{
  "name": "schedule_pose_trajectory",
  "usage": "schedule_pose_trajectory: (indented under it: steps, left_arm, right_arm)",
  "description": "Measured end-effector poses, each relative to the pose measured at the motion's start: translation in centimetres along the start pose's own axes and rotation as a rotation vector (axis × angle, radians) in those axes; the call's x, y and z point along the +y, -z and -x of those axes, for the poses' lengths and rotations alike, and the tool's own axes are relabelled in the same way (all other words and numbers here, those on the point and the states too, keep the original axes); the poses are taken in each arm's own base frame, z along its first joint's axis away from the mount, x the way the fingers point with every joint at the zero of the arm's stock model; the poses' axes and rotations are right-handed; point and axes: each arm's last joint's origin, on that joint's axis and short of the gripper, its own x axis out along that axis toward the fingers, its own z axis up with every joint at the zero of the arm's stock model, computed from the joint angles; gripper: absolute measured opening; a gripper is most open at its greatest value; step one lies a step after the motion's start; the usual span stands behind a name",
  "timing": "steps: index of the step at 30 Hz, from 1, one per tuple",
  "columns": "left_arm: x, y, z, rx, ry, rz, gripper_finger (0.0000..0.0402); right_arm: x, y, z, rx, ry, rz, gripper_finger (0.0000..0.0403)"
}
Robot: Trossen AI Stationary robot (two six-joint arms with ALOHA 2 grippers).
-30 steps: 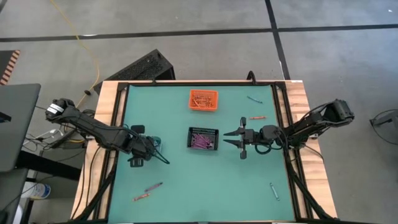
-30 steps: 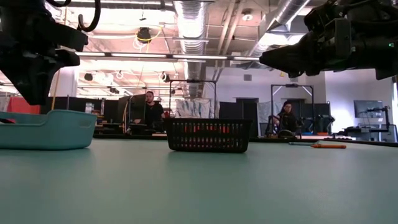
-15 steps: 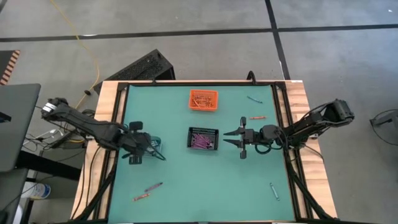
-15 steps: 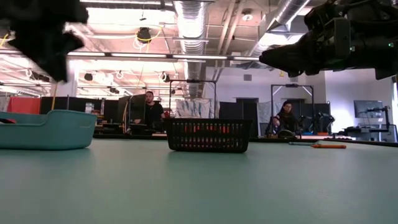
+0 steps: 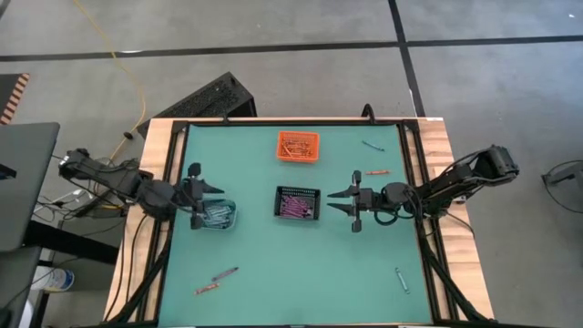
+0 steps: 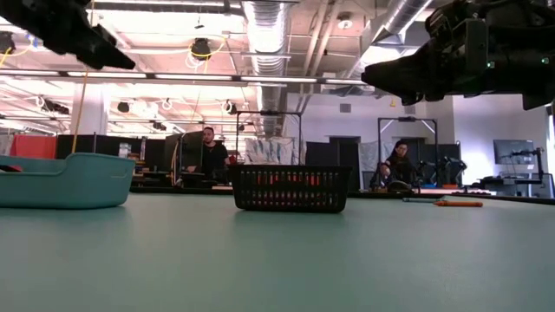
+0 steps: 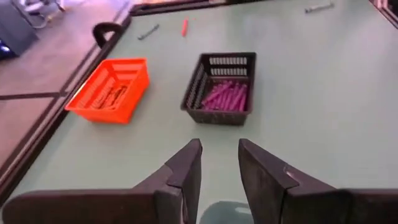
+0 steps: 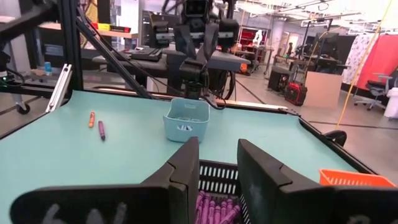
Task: Sort crayons
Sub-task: Put the blue crayon into the light blue bin
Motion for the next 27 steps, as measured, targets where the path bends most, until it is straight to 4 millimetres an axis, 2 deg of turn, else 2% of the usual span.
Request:
schedule_pose_trajectory:
  steps: [7,12,15,22,27]
  left_arm:
    - [0.7,3.9,0.5,-0.285,-0.039,0.071,0.0095]
    - [1.2,5.0,1.2,-0.461,-0.009,0.079,0.0095]
    - [1.2,5.2,1.6,-0.508,0.032,0.089,0.0095]
    - [0.8,5.5,1.2,-0.505,0.127,0.056,0.0095]
    - [0.2,6.5,0.4,-0.531,0.175,0.063,0.0095]
  right_arm:
    - [0.0,0.0,0.0,-0.001,0.000,-0.076,0.0113]
    - [0.0,-0.2,-0.1,-0.004,0.001,-0.160,0.0113]
    - [0.1,-0.6,-0.9,0.018,0.002,-0.191,0.0113]
    - [0.9,-2.5,-4.8,0.312,0.023,-0.218,0.0113]
    - [2.8,-4.7,-5.9,0.466,-0.010,-0.267,0.0113]
